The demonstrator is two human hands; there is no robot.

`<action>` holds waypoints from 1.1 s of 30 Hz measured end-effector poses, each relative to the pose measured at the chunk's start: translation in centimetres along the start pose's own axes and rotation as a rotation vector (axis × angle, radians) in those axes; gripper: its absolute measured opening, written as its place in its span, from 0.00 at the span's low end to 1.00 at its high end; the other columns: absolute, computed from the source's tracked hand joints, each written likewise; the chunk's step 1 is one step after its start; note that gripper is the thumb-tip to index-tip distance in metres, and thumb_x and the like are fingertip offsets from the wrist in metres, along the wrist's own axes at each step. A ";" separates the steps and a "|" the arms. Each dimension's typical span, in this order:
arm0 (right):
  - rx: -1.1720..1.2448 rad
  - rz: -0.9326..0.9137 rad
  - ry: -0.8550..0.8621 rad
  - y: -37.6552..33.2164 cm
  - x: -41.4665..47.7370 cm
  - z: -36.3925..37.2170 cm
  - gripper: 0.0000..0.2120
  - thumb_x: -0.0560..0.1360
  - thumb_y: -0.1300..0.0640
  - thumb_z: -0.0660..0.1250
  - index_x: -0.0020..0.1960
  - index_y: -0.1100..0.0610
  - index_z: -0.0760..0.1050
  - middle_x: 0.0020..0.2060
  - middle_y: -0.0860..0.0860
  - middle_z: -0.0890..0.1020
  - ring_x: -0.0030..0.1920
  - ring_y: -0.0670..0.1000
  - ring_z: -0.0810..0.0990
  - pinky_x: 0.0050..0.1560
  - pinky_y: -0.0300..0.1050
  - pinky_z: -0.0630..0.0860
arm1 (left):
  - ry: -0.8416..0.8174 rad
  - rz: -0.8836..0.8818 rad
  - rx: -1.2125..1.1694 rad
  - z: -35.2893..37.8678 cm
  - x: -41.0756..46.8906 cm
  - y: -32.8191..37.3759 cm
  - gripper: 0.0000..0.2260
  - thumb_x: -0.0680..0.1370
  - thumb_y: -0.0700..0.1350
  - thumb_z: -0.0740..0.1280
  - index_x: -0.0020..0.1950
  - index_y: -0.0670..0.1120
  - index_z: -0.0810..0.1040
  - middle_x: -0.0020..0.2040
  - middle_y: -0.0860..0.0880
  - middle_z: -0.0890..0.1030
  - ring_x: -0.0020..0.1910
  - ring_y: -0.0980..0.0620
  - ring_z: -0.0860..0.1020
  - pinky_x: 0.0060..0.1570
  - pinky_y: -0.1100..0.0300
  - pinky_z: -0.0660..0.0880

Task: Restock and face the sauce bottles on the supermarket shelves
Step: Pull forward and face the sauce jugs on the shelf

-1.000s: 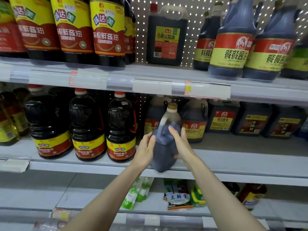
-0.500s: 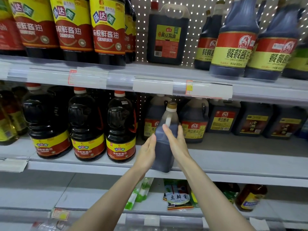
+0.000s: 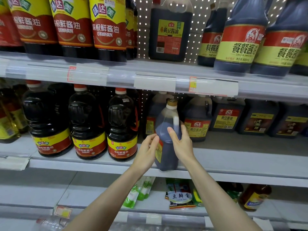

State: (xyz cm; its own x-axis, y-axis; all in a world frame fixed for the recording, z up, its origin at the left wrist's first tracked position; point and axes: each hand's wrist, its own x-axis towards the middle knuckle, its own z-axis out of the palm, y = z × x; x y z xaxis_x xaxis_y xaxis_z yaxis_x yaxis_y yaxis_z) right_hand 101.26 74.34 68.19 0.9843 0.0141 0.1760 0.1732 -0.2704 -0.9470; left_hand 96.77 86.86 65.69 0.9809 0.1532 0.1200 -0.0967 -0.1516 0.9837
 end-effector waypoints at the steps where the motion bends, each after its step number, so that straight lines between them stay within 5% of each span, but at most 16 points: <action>1: 0.003 -0.004 -0.018 0.2 0.3 -0.2 0.31 0.77 0.45 0.64 0.76 0.54 0.60 0.73 0.49 0.67 0.72 0.51 0.65 0.66 0.41 0.63 | 0.015 0.013 0.019 -0.1 0.4 0.1 0.17 0.82 0.54 0.55 0.69 0.50 0.69 0.65 0.51 0.74 0.63 0.55 0.73 0.65 0.55 0.69; 4: -0.016 0.000 -0.081 0.9 1.3 -0.9 0.18 0.77 0.45 0.65 0.61 0.53 0.69 0.63 0.52 0.76 0.65 0.52 0.73 0.58 0.40 0.68 | 0.033 0.019 0.054 -0.4 2.1 0.3 0.23 0.82 0.54 0.57 0.74 0.47 0.63 0.68 0.52 0.68 0.64 0.57 0.68 0.62 0.61 0.66; 7: -0.007 0.016 -0.145 1.4 2.2 -1.6 0.15 0.76 0.45 0.65 0.58 0.52 0.69 0.56 0.50 0.77 0.62 0.52 0.75 0.56 0.38 0.69 | 0.022 0.041 0.093 -0.6 3.8 1.0 0.21 0.81 0.54 0.58 0.71 0.47 0.66 0.64 0.53 0.68 0.64 0.57 0.68 0.59 0.63 0.64; 13: 0.017 0.013 -0.222 1.3 2.4 -2.1 0.29 0.76 0.43 0.62 0.69 0.61 0.67 0.66 0.55 0.75 0.67 0.52 0.72 0.63 0.42 0.69 | -0.050 0.046 0.144 -0.9 6.7 1.8 0.28 0.80 0.58 0.59 0.75 0.43 0.63 0.67 0.51 0.73 0.66 0.55 0.71 0.67 0.61 0.66; 16: 0.028 0.001 -0.225 1.1 1.7 -1.9 0.28 0.78 0.43 0.59 0.73 0.57 0.63 0.69 0.52 0.72 0.70 0.50 0.69 0.66 0.41 0.66 | -0.058 0.026 0.134 -1.2 7.0 1.6 0.25 0.81 0.55 0.59 0.74 0.45 0.62 0.63 0.52 0.74 0.62 0.55 0.73 0.60 0.63 0.68; 20: -0.098 0.027 -0.113 1.6 -1.3 -0.3 0.29 0.82 0.43 0.49 0.79 0.49 0.44 0.78 0.50 0.51 0.77 0.52 0.54 0.71 0.46 0.57 | -0.048 0.024 0.143 -1.2 7.0 1.2 0.32 0.76 0.63 0.60 0.73 0.44 0.65 0.64 0.48 0.77 0.63 0.52 0.75 0.66 0.53 0.71; 22: -0.089 0.028 -0.072 1.7 -2.4 0.6 0.28 0.82 0.44 0.47 0.78 0.47 0.40 0.78 0.52 0.45 0.77 0.54 0.50 0.72 0.49 0.55 | -0.015 0.030 0.123 -0.9 6.7 1.1 0.28 0.79 0.59 0.60 0.74 0.45 0.63 0.66 0.50 0.75 0.64 0.53 0.73 0.66 0.56 0.69; 25: -0.008 0.061 -0.052 1.8 -1.7 0.9 0.27 0.83 0.46 0.49 0.78 0.47 0.42 0.78 0.51 0.45 0.77 0.53 0.50 0.73 0.49 0.55 | 0.036 0.044 0.106 -0.6 6.0 1.1 0.25 0.81 0.53 0.60 0.75 0.46 0.61 0.66 0.53 0.71 0.65 0.56 0.70 0.64 0.62 0.66; 30: 0.198 0.118 -0.148 2.8 0.0 -0.2 0.27 0.82 0.46 0.54 0.77 0.41 0.46 0.77 0.46 0.54 0.75 0.50 0.60 0.73 0.53 0.62 | 0.117 0.000 0.160 -1.0 5.4 -0.3 0.28 0.77 0.60 0.63 0.71 0.46 0.63 0.67 0.45 0.70 0.67 0.48 0.69 0.68 0.47 0.67; 33: 0.275 0.163 -0.176 2.5 0.2 -0.5 0.27 0.82 0.47 0.54 0.78 0.44 0.47 0.76 0.46 0.59 0.73 0.49 0.63 0.69 0.45 0.65 | 0.175 0.024 0.153 -0.6 4.4 -0.3 0.31 0.76 0.58 0.65 0.74 0.46 0.59 0.70 0.44 0.66 0.69 0.47 0.67 0.69 0.48 0.66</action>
State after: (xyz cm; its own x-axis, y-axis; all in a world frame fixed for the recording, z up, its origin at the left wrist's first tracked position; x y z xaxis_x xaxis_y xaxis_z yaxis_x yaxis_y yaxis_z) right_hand 101.92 73.13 65.98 0.9863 0.1645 -0.0094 -0.0072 -0.0143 -0.9999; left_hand 101.01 88.14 65.97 0.9330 0.3127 0.1781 -0.0803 -0.3014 0.9501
